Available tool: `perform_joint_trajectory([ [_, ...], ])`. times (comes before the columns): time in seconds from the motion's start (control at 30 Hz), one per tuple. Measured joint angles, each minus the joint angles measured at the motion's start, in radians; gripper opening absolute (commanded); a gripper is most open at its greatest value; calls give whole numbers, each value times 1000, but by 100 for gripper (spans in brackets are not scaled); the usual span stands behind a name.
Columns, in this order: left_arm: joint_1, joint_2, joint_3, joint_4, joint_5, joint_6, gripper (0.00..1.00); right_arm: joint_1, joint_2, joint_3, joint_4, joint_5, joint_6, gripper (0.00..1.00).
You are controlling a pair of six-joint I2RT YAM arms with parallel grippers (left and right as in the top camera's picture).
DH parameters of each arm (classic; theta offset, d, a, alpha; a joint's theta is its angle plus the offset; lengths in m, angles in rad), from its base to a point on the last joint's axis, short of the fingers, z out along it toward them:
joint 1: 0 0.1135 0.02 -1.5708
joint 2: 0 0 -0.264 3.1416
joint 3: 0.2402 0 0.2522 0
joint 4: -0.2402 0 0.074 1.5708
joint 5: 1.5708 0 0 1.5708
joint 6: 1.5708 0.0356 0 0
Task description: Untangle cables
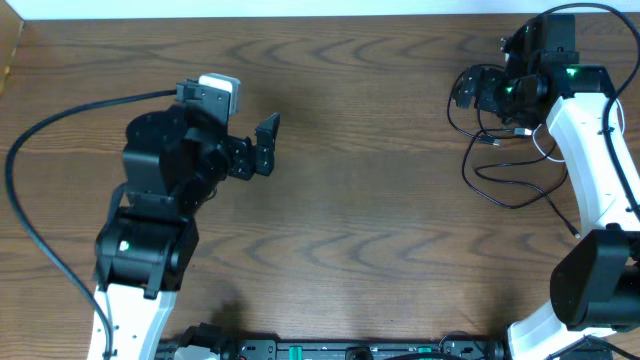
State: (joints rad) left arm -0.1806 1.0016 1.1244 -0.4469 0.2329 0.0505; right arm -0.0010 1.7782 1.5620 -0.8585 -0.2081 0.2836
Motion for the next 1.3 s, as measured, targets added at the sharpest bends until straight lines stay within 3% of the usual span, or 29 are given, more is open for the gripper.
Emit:
perform_joint_trajectory([
  [0.2,0,-18,0,7,0,0,98,0,0,0,0,0,0,99],
  [0.43,0,-43,0,123,-1,2,98,0,0,0,1,0,0,99],
  [0.83,0,-282,4,135,-53,2,98,0,0,0,1,0,0,99],
  [1.3,0,-232,10,77,-56,2,98,0,0,0,1,0,0,99],
])
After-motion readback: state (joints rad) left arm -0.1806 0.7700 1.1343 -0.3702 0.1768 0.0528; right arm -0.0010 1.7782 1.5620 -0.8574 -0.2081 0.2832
